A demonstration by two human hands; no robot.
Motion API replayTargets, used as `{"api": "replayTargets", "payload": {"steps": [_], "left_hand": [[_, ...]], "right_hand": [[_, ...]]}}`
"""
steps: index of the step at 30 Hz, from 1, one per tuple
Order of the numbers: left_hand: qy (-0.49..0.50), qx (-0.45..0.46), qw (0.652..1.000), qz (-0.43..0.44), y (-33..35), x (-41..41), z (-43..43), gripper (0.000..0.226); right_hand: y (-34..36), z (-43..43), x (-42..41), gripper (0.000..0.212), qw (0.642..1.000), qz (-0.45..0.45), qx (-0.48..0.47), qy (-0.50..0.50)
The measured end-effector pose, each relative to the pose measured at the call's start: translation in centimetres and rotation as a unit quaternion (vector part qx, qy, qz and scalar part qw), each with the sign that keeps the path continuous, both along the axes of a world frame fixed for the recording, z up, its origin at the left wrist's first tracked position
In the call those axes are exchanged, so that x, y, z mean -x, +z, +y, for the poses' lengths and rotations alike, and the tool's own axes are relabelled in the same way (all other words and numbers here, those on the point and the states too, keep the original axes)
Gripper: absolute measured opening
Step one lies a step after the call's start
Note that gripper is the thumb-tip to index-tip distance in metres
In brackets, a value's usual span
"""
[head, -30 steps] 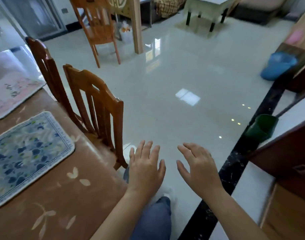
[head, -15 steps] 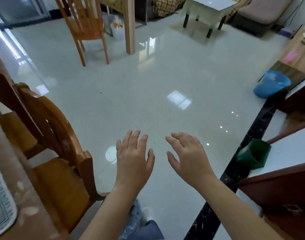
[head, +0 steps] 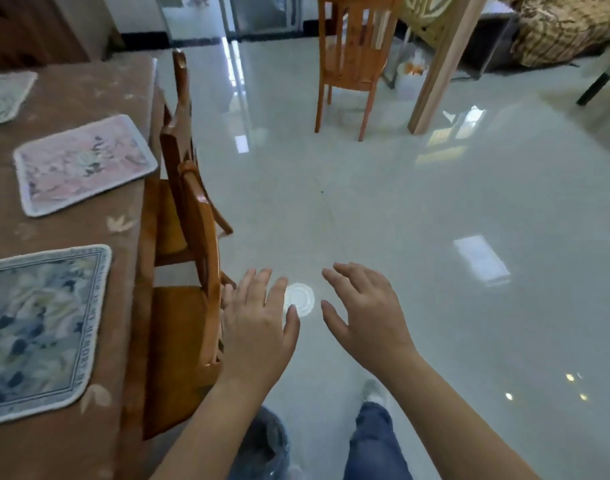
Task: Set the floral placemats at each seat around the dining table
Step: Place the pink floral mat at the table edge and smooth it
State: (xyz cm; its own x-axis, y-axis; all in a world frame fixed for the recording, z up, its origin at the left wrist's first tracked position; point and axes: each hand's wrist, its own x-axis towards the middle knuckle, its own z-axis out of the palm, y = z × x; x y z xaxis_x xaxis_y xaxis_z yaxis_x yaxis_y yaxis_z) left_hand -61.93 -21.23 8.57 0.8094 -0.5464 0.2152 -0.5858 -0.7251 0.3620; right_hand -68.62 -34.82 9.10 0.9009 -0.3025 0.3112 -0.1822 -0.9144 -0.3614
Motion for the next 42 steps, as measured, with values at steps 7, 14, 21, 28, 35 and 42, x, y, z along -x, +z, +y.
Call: {"api": "replayTargets", "payload": {"steps": [7, 14, 21, 28, 35, 42], "left_hand": [[0.166, -0.009, 0.986, 0.004, 1.6, -2.8, -5.2, 0.038], [0.255, -0.028, 0.966, -0.014, 2.7, -6.1, -12.0, 0.038], [0.294, -0.027, 0.955, -0.02, 2.6, -10.5, -14.4, 0.041], [0.316, -0.009, 0.948, -0.026, 1.8, -20.6, -16.4, 0.038], [0.328, 0.01, 0.944, -0.03, 2.3, -33.6, -14.8, 0.038], [0.383, 0.023, 0.923, -0.018, 2.4, -42.9, -12.9, 0.037]], "right_hand": [[1.0, -6.8, -7.8, 0.037, 0.986, -0.033, -0.014, 0.165], [2.5, -13.4, -14.1, 0.036, 0.963, -0.041, -0.013, 0.265], [2.3, -14.9, -19.5, 0.033, 0.948, -0.04, -0.023, 0.314], [1.7, -17.6, -29.4, 0.037, 0.952, -0.034, 0.013, 0.305], [2.7, -14.8, -43.4, 0.034, 0.931, -0.043, 0.026, 0.361], [2.3, -13.0, -53.9, 0.032, 0.918, -0.034, 0.013, 0.394]]}}
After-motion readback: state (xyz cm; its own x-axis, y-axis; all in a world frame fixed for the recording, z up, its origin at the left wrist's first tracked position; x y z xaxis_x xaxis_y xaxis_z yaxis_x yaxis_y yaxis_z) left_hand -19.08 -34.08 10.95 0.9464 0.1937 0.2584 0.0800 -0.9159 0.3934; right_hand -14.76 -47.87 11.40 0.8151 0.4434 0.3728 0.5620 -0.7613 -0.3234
